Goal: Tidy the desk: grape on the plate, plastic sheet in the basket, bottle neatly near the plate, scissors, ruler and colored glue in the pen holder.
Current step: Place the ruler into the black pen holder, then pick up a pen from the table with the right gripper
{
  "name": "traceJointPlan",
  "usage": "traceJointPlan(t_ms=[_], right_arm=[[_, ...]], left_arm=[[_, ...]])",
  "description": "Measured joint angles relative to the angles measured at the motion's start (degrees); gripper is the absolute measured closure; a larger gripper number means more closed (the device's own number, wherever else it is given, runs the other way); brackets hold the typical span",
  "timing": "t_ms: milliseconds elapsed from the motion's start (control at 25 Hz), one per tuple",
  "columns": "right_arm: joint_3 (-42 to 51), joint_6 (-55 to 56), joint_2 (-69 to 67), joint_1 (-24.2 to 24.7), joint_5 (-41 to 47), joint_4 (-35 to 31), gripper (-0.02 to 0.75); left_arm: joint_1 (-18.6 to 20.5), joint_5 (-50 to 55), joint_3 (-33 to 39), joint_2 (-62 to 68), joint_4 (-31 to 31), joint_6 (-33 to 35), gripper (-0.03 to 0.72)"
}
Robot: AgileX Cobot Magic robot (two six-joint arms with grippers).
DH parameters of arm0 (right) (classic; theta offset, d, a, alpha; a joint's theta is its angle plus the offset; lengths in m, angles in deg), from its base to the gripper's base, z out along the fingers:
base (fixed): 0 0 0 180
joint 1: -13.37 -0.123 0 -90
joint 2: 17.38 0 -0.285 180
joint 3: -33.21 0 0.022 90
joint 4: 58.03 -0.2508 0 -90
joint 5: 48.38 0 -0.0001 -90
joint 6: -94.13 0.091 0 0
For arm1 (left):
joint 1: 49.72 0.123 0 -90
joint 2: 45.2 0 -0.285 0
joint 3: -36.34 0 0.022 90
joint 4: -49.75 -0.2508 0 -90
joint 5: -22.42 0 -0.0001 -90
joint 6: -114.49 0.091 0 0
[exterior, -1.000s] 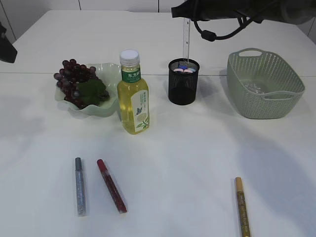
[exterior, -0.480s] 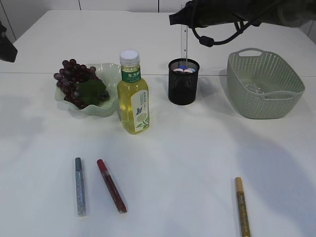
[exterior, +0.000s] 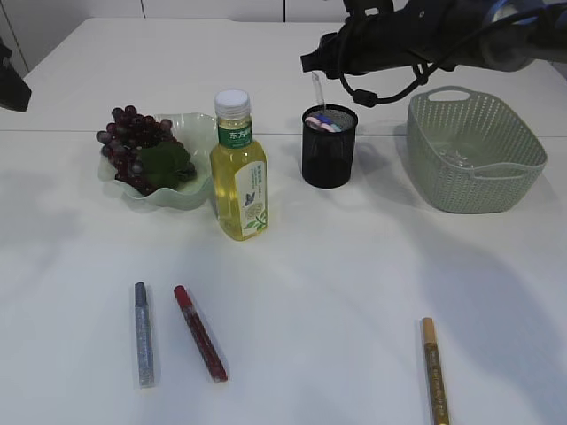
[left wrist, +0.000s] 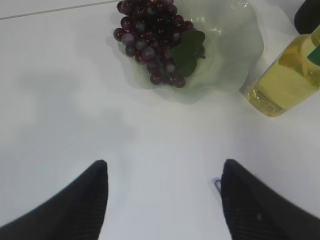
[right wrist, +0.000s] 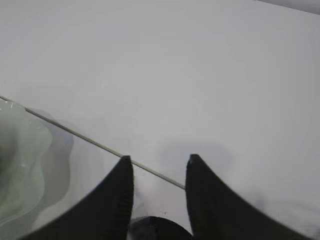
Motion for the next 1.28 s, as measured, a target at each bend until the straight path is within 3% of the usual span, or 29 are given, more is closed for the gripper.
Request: traceJointPlan(t_ms=[160,440,520,720,840,1040,1280], right_arm=[[0.0,-0.1,0.1,0.0,1.9,0.0,0.362],[0.0,3.5,5.4,0.4,12.7,1.7,0.344],[0.0,10.7,8.4,0.4,17.2,6.6,0.344],[0.0,33.9,16.6,-0.2,32.2,25.8,0.343],[-0.1,40.0,21.0,-1.1,41.2,31.4,0.343],[2.0,43.6,25.7,-3.6,51.4,32.6,0.343],[15.6,45.3,32.4,-4.9,55.8,31.8,0.343]], left_arm=[[0.0,0.0,0.0,0.0,0.0,0.0,0.179],[0.0,0.0,0.0,0.0,0.0,0.0,0.179],[0.0,0.0,0.0,0.0,0.0,0.0,0.179],[0.0,0.8,0.0,0.0,0.0,0.0,0.179],[0.0,1.7,0.0,0.0,0.0,0.0,0.179],[0.0,4.8,0.0,0.0,0.0,0.0,0.179],[0.0,6.5,0.0,0.0,0.6,0.0,0.18]])
